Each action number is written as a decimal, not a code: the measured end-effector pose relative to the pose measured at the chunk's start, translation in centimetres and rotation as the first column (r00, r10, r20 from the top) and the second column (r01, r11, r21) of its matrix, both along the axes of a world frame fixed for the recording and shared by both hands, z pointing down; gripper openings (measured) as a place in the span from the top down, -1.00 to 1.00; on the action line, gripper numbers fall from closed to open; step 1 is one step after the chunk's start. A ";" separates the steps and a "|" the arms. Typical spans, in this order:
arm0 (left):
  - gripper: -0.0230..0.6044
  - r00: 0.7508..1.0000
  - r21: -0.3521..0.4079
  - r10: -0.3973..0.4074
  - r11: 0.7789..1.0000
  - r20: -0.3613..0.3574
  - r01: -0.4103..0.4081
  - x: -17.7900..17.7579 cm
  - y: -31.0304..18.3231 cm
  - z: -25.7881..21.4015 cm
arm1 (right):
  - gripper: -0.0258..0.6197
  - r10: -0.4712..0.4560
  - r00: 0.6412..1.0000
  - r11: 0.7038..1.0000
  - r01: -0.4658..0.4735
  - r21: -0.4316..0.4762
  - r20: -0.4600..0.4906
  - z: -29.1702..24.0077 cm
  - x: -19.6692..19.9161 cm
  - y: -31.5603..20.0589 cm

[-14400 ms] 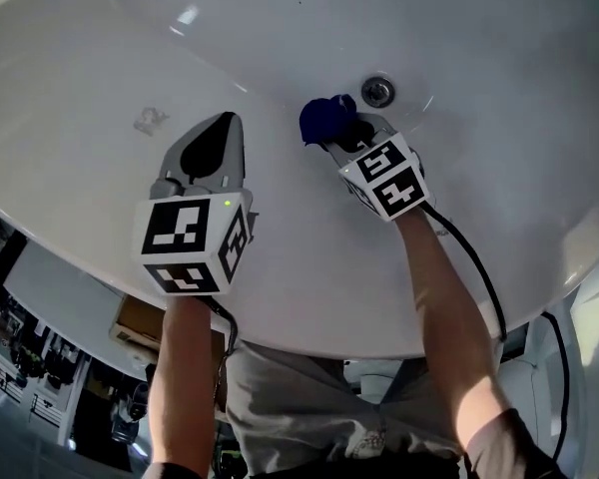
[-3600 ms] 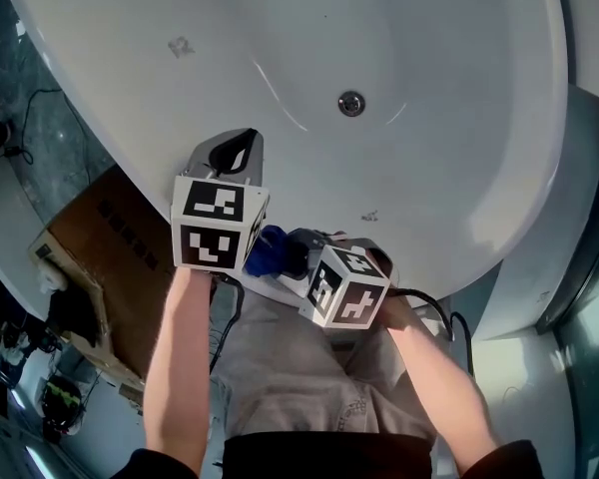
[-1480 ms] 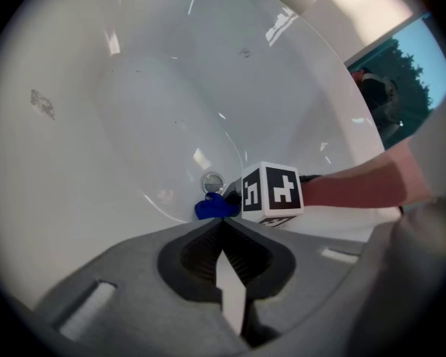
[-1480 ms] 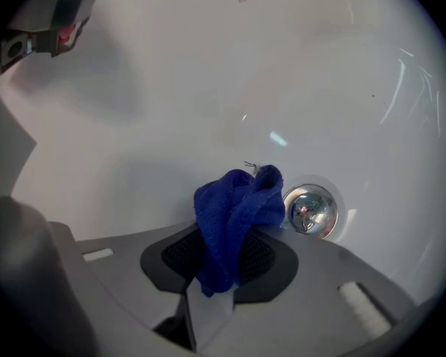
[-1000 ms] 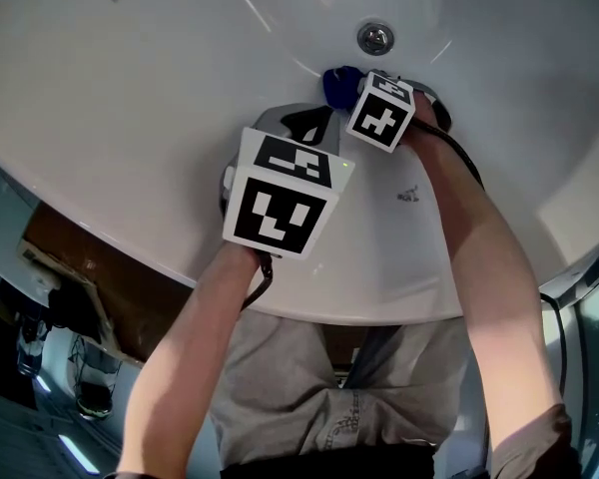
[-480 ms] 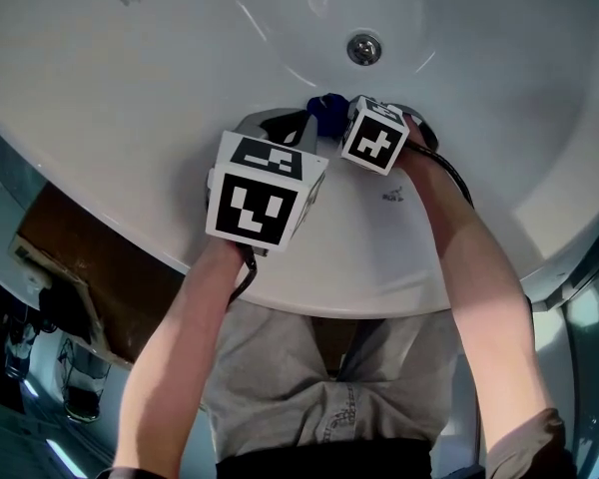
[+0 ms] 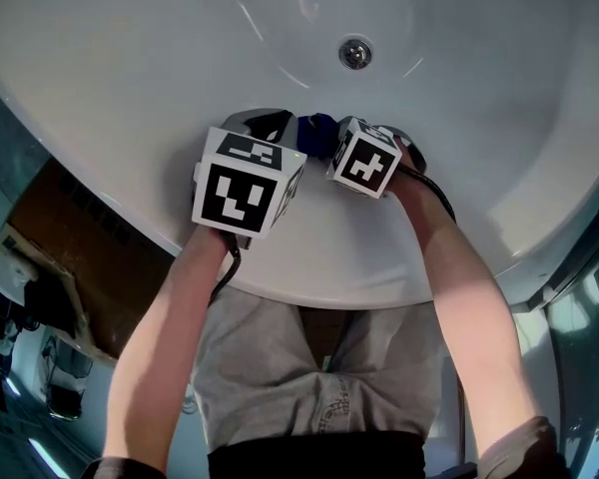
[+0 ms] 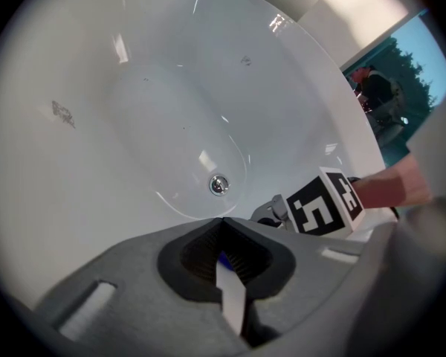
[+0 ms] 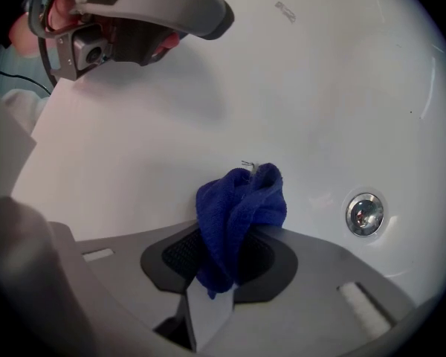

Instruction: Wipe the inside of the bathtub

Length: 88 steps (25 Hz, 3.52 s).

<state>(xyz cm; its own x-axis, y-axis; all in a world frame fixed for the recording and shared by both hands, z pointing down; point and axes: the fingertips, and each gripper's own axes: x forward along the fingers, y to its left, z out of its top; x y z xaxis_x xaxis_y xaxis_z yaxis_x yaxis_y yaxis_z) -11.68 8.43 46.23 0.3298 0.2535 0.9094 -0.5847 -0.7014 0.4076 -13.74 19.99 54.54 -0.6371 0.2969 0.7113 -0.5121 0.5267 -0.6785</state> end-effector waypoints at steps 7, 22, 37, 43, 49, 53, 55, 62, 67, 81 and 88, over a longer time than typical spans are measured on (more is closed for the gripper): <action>0.91 0.998 0.003 -0.061 0.998 -0.005 0.061 -0.1 -0.7 -0.8 | 0.63 0.008 0.999 1.000 -0.008 0.010 0.039 -3.3 -1.0 1.2; 0.91 0.999 0.030 -0.036 0.999 0.009 0.036 -0.6 -0.2 -3.1 | 0.63 0.029 0.991 0.999 -0.031 0.018 0.134 -11.3 -3.2 2.8; 0.91 0.998 0.048 -0.068 0.997 0.010 0.067 -0.1 0.4 -5.2 | 0.63 0.025 0.969 0.999 -0.029 0.014 0.245 -19.5 -4.4 5.3; 0.92 0.998 0.052 -0.066 0.997 0.013 0.065 0.2 1.0 -5.3 | 0.63 0.016 0.950 1.000 -0.021 0.012 0.312 -22.6 -4.9 6.0; 0.91 0.998 0.045 -0.069 0.997 0.010 0.068 1.2 1.8 -5.4 | 0.63 0.071 0.921 0.997 -0.055 -0.054 0.383 -24.6 -4.2 7.1; 0.91 0.997 0.059 -0.076 0.995 0.000 0.075 1.9 1.4 -5.4 | 0.62 0.051 0.924 0.997 -0.028 -0.065 0.380 -24.5 -3.8 7.1; 0.91 0.996 0.059 -0.089 0.994 -0.007 0.089 1.8 1.3 -5.4 | 0.62 0.040 0.930 0.998 -0.020 -0.058 0.366 -24.2 -3.7 6.6; 0.92 0.988 0.071 -0.155 0.985 -0.023 0.156 1.1 -0.3 -4.8 | 0.62 0.141 0.947 0.990 -0.144 -0.011 0.290 -22.3 0.1 2.4; 0.91 0.977 0.064 -0.209 0.975 -0.043 0.211 1.3 -1.2 -4.4 | 0.62 0.186 0.967 0.979 -0.198 0.055 0.174 -19.3 5.7 -1.4; 0.92 0.943 -0.003 -0.326 0.945 -0.061 0.326 2.6 0.3 1.6 | 0.62 0.100 0.993 0.990 -0.093 0.103 -0.059 -7.5 13.3 -5.9; 0.91 0.944 -0.019 -0.328 0.945 -0.036 0.328 2.8 1.5 4.5 | 0.63 0.012 0.991 0.994 0.003 0.111 -0.135 0.1 13.4 -5.4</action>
